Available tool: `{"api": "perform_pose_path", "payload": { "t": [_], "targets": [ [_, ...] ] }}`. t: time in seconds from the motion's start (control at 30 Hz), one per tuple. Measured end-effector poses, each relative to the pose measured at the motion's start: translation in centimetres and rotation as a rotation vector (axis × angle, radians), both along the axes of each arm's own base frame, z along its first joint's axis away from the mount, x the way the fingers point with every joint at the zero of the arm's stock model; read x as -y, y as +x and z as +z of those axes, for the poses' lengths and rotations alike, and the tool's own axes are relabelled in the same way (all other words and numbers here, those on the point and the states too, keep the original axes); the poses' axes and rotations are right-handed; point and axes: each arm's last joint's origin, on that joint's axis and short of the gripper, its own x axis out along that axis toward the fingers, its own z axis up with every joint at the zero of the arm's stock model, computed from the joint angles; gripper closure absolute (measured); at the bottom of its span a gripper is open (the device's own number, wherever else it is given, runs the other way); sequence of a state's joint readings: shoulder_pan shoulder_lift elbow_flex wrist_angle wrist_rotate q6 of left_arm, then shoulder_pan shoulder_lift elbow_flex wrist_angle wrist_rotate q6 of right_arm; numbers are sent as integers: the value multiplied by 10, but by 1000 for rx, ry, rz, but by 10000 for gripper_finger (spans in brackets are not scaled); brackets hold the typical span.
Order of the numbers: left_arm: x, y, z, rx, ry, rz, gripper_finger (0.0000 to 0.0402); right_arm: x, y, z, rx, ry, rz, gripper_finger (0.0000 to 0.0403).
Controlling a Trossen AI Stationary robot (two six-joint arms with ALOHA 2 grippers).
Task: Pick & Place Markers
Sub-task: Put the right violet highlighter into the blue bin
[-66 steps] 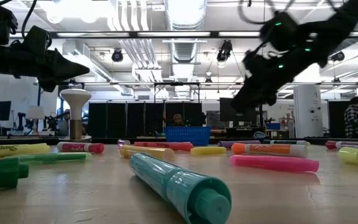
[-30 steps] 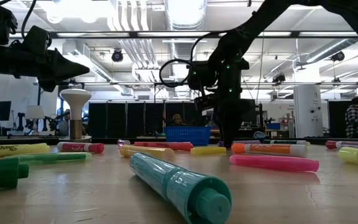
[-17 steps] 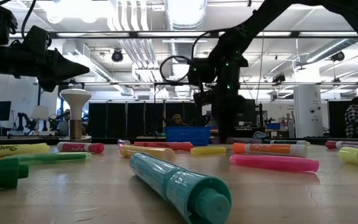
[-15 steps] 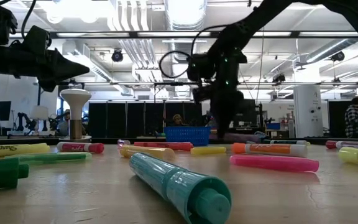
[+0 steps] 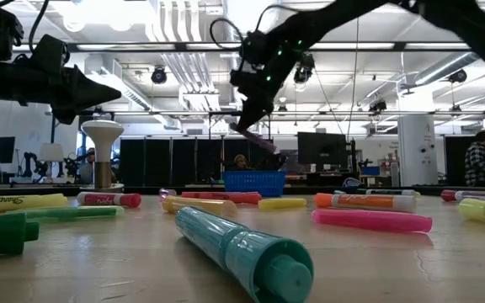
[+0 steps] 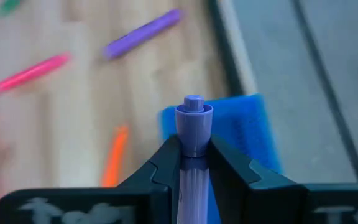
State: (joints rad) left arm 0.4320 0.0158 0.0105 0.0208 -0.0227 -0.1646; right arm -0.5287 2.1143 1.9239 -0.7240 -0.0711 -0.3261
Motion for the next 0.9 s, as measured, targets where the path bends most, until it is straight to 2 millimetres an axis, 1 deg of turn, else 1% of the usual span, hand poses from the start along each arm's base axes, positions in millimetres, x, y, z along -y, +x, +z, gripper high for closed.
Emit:
{"api": "perform_pose_path", "payload": {
  "t": [0.13, 0.23, 0.37, 0.47, 0.53, 0.77, 0.9],
  "targets": [
    [0, 0, 0, -1, -1, 0, 401, 30, 11, -15, -42, 3, 3, 341],
    [0, 0, 0, -1, -1, 0, 401, 44, 18, -28, -118, 19, 32, 341],
    [0, 0, 0, -2, -1, 0, 401, 57, 24, -53, -205, 60, 43, 341],
    [0, 0, 0, -1, -1, 1, 401, 59, 21, -66, -234, 62, 54, 341],
    [0, 0, 0, -2, -1, 1, 401, 60, 19, -69, -243, 65, 50, 340],
    [0, 0, 0, -2, -1, 1, 401, 61, 18, -70, -244, 65, 41, 339],
    [0, 0, 0, -2, -1, 1, 401, 61, 18, -70, -242, 63, 41, 323]
  ]
}}
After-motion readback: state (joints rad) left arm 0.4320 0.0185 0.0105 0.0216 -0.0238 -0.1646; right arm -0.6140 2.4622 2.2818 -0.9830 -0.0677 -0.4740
